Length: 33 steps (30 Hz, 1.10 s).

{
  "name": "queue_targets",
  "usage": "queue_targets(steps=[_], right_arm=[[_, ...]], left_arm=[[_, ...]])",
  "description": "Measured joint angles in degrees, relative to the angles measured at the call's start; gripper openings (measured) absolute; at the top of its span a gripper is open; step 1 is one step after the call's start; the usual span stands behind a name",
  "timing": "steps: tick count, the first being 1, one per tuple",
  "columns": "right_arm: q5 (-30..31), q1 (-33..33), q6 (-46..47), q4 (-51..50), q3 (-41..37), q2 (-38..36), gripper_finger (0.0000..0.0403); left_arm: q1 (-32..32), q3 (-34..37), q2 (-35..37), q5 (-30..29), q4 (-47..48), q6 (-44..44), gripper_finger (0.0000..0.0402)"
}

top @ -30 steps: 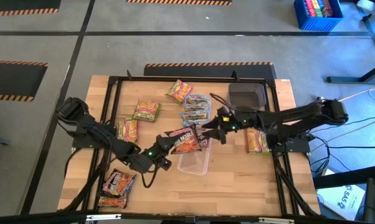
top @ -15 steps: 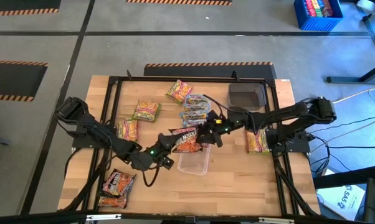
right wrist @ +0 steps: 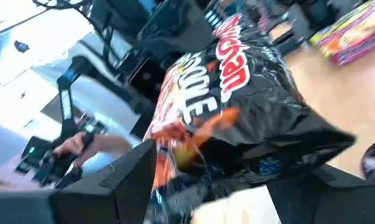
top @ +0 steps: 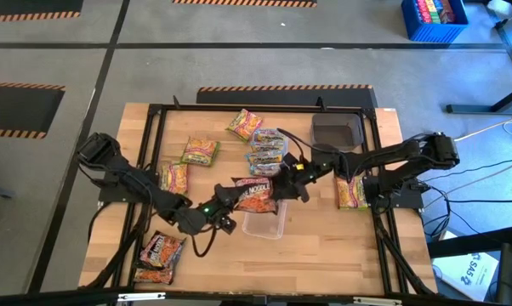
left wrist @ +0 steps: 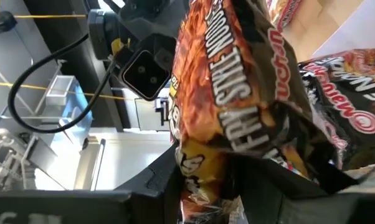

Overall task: Sort Maruchan noodles
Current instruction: Put the top black noodle pack into the bottom transparent bin

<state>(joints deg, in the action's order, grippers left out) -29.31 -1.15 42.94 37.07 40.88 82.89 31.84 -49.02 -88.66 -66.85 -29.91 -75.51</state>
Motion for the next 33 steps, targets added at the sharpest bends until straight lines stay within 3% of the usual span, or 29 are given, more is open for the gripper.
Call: queue_targets(steps=[12, 21, 33], right_arm=[[11.33, 1.62, 0.2, 0.81, 0.28, -0.02, 0.0257], [13.7, 1.66, -1.39, 2.52, 0.37, -0.02, 0.0253], [13.52, 1.55, -2.67, 2.28, 0.61, -0.13, 0.0138]], left_arm=[[-2.87, 0.0, 0.0, -0.28, -0.2, -0.69, 0.0126], [-2.63, 0.0, 0.04, -0.47, -0.27, 0.03, 0.0126], [-0.5, 0.11, -0.09, -1.16, 0.1, 5.2, 0.0142]])
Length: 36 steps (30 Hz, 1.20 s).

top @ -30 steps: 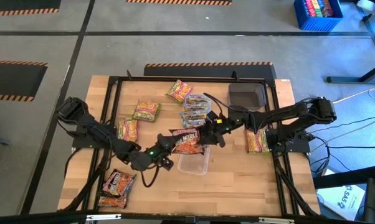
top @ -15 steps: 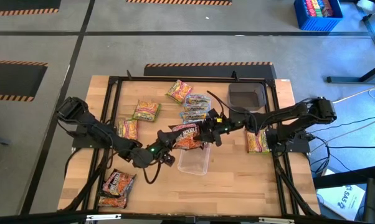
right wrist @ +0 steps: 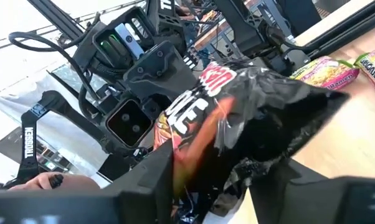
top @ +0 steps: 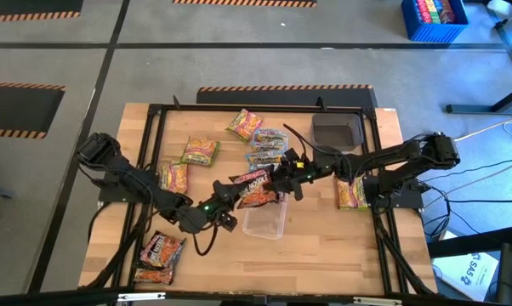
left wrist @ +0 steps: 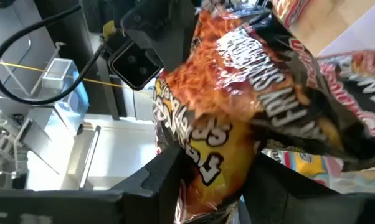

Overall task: Sort Maruchan noodles
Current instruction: Put the top black noodle pack into the bottom transparent bin

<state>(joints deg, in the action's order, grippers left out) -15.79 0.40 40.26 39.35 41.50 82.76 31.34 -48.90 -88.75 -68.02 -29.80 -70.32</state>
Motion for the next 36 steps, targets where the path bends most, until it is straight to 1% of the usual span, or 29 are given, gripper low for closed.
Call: queue_targets(steps=[7, 16, 19, 21, 23, 25, 27, 28, 31, 33, 34, 36], right_arm=[[-0.75, 0.0, -0.49, 0.13, 0.24, -0.04, 0.0128], [-2.59, -0.02, -1.71, -0.15, 0.15, -0.33, 0.0125], [-3.19, -0.04, -2.08, -1.59, -0.01, -0.85, 0.0125], [-1.84, -0.04, -3.39, -3.12, -0.07, -1.68, 0.0124], [-0.36, -0.04, -4.86, -5.3, -0.07, -3.13, 0.0124], [1.27, 0.03, -6.68, -7.38, -0.07, -4.58, 0.0124], [2.59, 0.78, -9.16, -9.85, -0.07, -5.96, 0.0124], [4.18, 1.39, -10.43, -10.88, -0.07, -6.55, 0.0124], [8.67, 3.89, -14.61, -14.77, -0.07, -7.91, 0.0124], [12.0, 5.99, -16.76, -16.46, -0.09, -8.04, 0.0124], [13.44, 7.0, -17.72, -16.58, -0.1, -8.02, 0.0124], [16.33, 9.26, -19.6, -16.38, -0.07, -7.77, 0.012]], left_arm=[[3.27, 0.05, 1.15, -3.82, 0.03, 2.14, 0.0152], [7.29, 0.07, 5.49, -5.19, 0.63, 4.54, 0.0152], [8.31, 0.04, 7.32, -5.72, 1.16, 7.88, 0.0152], [9.18, -0.01, 9.11, -6.06, 2.21, 10.61, 0.0152], [9.93, -0.02, 10.68, -5.97, 5.18, 14.36, 0.0152], [10.43, 0.0, 12.51, -4.98, 9.79, 19.88, 0.0152], [10.64, 0.0, 15.18, -1.14, 15.55, 28.33, 0.0152], [10.54, 0.0, 16.69, 2.36, 19.17, 33.4, 0.0152], [8.43, -0.02, 21.14, 15.8, 28.21, 47.11, 0.0153], [5.83, -0.02, 23.55, 23.78, 31.88, 54.52, 0.0153], [4.48, -0.02, 24.29, 27.2, 32.22, 57.68, 0.0153], [2.02, -0.02, 24.9, 32.29, 32.4, 62.6, 0.0153]])
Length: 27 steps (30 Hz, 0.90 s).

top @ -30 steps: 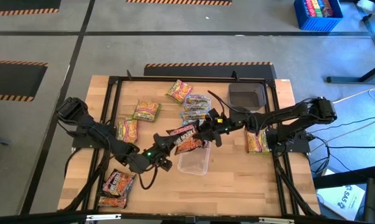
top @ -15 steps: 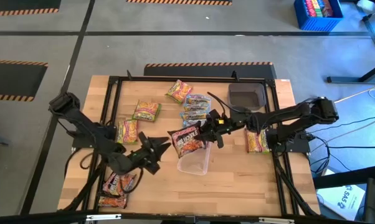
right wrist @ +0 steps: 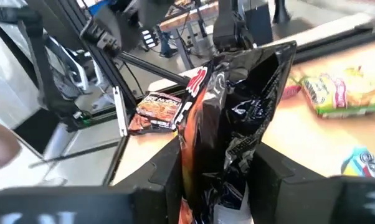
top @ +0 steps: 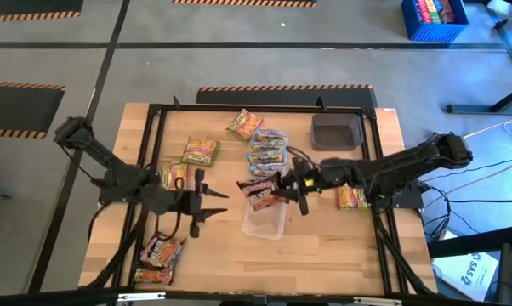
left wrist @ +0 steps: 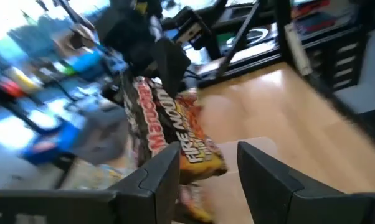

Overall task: Sort Maruchan noodles
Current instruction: Put the top black noodle pack into the bottom transparent bin

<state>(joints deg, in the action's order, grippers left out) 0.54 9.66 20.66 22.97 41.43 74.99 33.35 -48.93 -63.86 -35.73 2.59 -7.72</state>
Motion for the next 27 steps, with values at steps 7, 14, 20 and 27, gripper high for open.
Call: queue_targets(steps=[7, 14, 20, 27], right_arm=[[12.09, 7.57, -5.83, -0.26, -1.02, 0.26, 0.0095], [18.04, 10.95, -6.4, 1.03, -2.27, 2.97, 0.0105], [18.1, 11.86, -9.34, 7.53, -2.21, 8.02, 0.0101], [18.89, 12.08, -12.35, 12.28, -2.16, 10.48, 0.0101]], left_arm=[[-2.97, 0.0, -1.83, 0.23, 0.07, 3.16, 0.0153], [-6.93, 0.0, -5.25, 6.6, -1.62, 8.58, 0.0179], [-11.33, -0.25, -6.38, 15.26, -4.91, 11.21, 0.0251], [-16.02, -0.74, -10.58, 24.8, -6.71, 15.22, 0.0295]])
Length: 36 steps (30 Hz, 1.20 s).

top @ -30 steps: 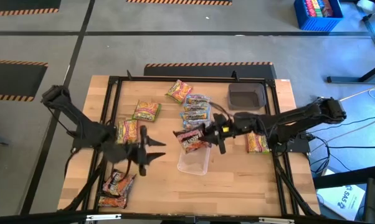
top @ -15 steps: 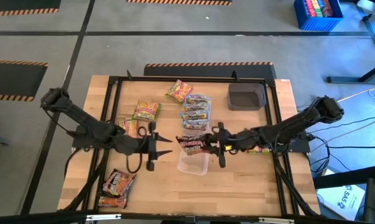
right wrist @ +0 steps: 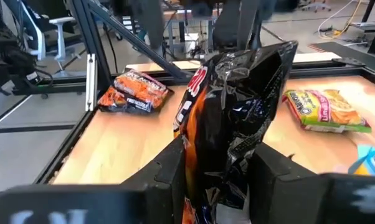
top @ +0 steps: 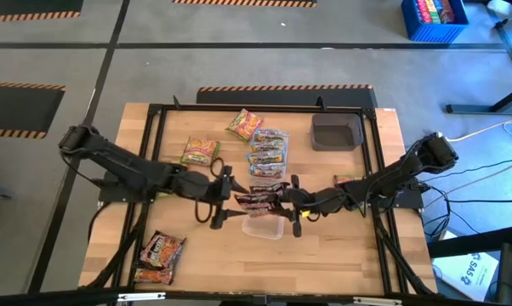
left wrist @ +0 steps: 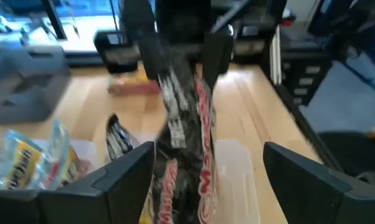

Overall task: Sort Maruchan noodles
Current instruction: Put the top black noodle pack into the bottom transparent bin

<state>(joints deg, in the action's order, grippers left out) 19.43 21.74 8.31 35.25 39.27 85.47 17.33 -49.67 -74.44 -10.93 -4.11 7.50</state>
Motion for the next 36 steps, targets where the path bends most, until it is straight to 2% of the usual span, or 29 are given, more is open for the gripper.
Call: queue_targets(steps=[8, 15, 27, 30, 33, 36], right_arm=[[-0.08, 0.04, -0.08, 0.51, 0.0, 0.0, 0.0101], [-0.14, 0.04, -0.65, 0.45, 0.0, -0.02, 0.0101], [-1.84, -0.02, 0.12, 1.17, 0.0, -0.02, 0.0106], [-0.99, -0.02, 0.12, 0.96, 0.0, -0.02, 0.0132], [-1.29, -0.02, 0.16, -0.59, 0.0, -0.4, 0.0178], [-3.02, -0.02, 0.52, -8.84, 0.42, -4.41, 0.0224]], left_arm=[[-3.08, -1.57, -6.63, 5.75, -4.23, 0.04, 0.0294], [-3.51, -5.02, -10.9, 6.17, -3.54, -0.14, 0.0278], [-3.62, -5.81, -11.86, 6.0, -0.12, -1.5, 0.0159], [-3.62, -5.81, -11.86, 5.94, 0.02, -2.28, 0.0137], [-3.62, -5.81, -11.86, 5.92, 0.36, -3.66, 0.0126], [-3.62, -5.81, -11.86, 5.91, 0.46, -6.07, 0.0125]])
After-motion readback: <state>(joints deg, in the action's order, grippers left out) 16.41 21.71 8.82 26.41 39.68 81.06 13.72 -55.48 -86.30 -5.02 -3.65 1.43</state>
